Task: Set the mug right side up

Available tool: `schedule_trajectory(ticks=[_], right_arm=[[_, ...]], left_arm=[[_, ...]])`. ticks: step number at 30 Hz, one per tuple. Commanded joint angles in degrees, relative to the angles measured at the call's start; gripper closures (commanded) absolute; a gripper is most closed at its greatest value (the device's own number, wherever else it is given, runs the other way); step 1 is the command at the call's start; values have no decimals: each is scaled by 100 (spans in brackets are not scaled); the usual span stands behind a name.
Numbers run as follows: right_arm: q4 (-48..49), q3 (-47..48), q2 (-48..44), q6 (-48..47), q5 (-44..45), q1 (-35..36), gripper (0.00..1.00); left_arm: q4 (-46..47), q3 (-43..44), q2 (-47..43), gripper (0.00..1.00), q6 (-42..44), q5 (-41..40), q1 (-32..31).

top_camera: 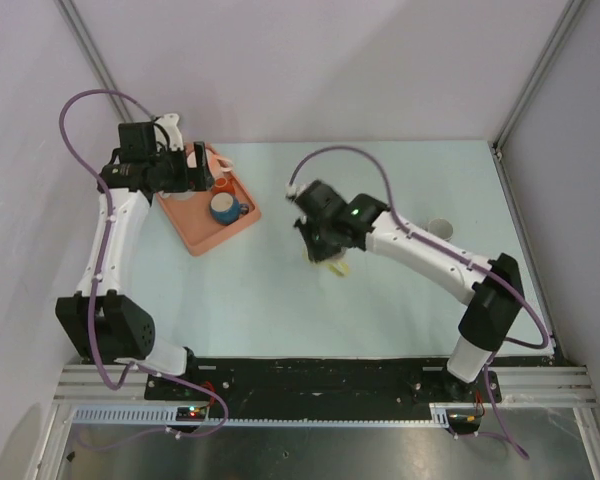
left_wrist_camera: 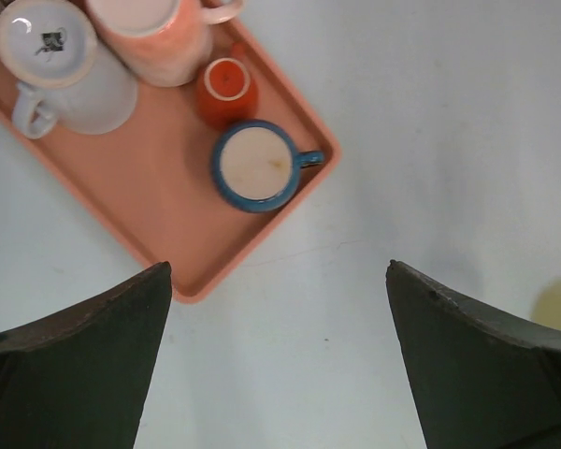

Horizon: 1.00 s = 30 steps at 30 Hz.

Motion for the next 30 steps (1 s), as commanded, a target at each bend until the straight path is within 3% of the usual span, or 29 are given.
schedule_trajectory(ticks=[1,9,14,15,20,24,27,30], right_arm=[[-1944,145,268,-720,1000,698,100],[-1581,-864,636,-729,782,1574,100],[-1120,-1248,605,-681,664,1660,98],[-1114,-1261,597,-665,691,1662,92],[-1152,-1238,385,-669,682,1664,39],[-1135,-1102,-16,-726,601,1633,8],[-1057,-1020,-358,-782,417,1563,2],[-908,-1027,-781,-841,313,1515,1]], left_arm=[[19,-42,311,0,542,-608,-87],[-5,120,817,1,1430,-669,-532],[-7,36,1039,11,2390,-423,-721],[-10,-2,1062,12,2599,-287,-743],[1,-221,1198,13,4306,218,-870],[2,-191,1466,17,5799,378,-1000],[-13,-81,1749,20,6711,720,-1018],[-108,211,2134,25,7017,782,-1086]])
